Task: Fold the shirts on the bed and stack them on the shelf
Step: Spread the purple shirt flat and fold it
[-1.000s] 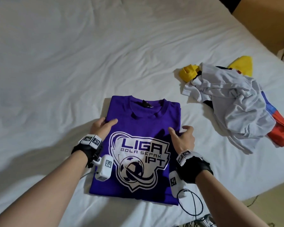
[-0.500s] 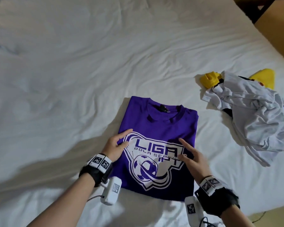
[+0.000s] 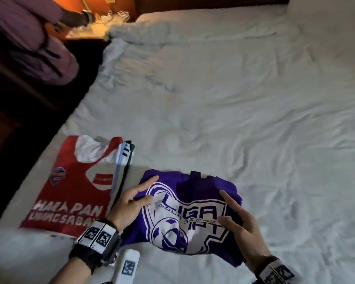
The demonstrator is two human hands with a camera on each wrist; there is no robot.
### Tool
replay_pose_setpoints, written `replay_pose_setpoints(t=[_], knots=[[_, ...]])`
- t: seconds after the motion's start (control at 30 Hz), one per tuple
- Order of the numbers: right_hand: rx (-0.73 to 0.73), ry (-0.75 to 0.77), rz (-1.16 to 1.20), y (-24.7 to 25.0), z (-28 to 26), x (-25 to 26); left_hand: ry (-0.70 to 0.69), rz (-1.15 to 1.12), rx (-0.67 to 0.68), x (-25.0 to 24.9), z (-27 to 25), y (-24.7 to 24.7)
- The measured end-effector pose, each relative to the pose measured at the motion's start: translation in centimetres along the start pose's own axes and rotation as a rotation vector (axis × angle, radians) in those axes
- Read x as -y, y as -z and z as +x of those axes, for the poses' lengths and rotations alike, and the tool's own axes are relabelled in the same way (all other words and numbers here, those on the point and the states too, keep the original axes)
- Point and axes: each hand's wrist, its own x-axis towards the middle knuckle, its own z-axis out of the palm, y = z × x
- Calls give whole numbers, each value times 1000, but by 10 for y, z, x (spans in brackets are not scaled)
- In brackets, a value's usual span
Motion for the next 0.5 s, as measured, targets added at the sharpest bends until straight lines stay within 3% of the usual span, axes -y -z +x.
replay_pose_setpoints(t=[0.17, 0.27, 0.5], knots=[[177, 41, -65, -148, 38, -2, 61, 33, -193, 18, -43, 145], [251, 137, -134, -226, 69, 10, 80, 3, -304, 21, -41, 214], [231, 381, -163, -336, 132, 48, -14, -123, -475, 11, -2, 321]])
